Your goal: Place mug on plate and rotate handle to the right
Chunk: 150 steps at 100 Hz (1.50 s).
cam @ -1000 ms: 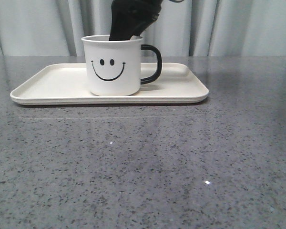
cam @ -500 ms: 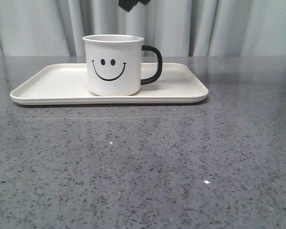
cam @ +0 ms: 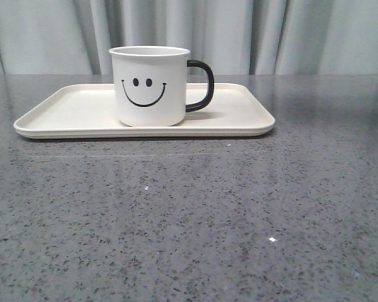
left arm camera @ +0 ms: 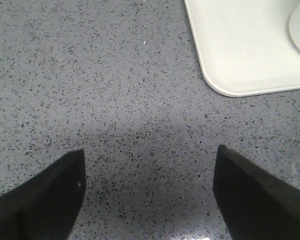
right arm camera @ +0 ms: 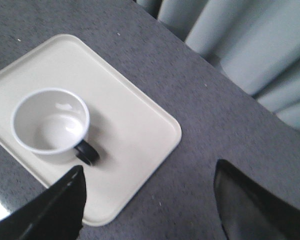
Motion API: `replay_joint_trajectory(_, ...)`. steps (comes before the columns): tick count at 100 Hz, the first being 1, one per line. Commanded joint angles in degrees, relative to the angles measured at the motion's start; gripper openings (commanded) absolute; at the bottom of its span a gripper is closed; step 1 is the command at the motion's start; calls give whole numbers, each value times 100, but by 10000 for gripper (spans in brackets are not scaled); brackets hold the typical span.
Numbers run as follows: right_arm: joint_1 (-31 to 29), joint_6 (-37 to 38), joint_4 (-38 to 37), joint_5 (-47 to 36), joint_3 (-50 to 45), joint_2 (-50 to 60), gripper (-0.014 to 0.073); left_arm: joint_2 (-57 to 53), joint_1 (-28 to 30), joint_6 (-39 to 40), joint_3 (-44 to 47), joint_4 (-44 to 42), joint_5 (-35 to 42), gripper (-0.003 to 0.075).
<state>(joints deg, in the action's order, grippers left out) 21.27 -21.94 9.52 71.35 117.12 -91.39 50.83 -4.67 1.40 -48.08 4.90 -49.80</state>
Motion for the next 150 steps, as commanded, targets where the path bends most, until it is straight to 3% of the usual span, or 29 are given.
replay_joint_trajectory(1,-41,363,-575,-489,-646,708,531,-58,5,58,-157,67,341,514)
replay_joint_trajectory(12,-41,665,-952,-843,-1827,1410,531,-58,5,58,-157,67,341,514)
replay_joint_trajectory(44,-46,1656,-1096,-2720,-4944,3396,531,-58,5,58,-157,67,341,514)
replay_joint_trajectory(61,-46,2224,-1806,-3235,-6180,4128,531,-58,5,58,-157,67,341,514)
replay_joint_trajectory(82,-46,2918,-2655,-3204,-7006,4649,531,-58,5,58,-157,67,341,514)
replay_joint_trajectory(118,-46,3749,-2979,-3586,-7609,5177,523,-58,5,58,-157,67,341,513)
replay_joint_trajectory(128,-46,3754,-2979,-3707,-7696,5176,430,-58,5,58,-157,67,341,488)
replay_joint_trajectory(133,-46,3754,-2979,-3751,-7721,5176,339,-58,5,58,-157,67,341,442)
replay_joint_trajectory(140,-46,3754,-2979,-3807,-7759,5176,208,-58,5,58,-157,67,341,338)
replay_joint_trajectory(150,-46,3754,-2979,-3919,-7785,5176,33,-58,5,58,-157,67,350,132)
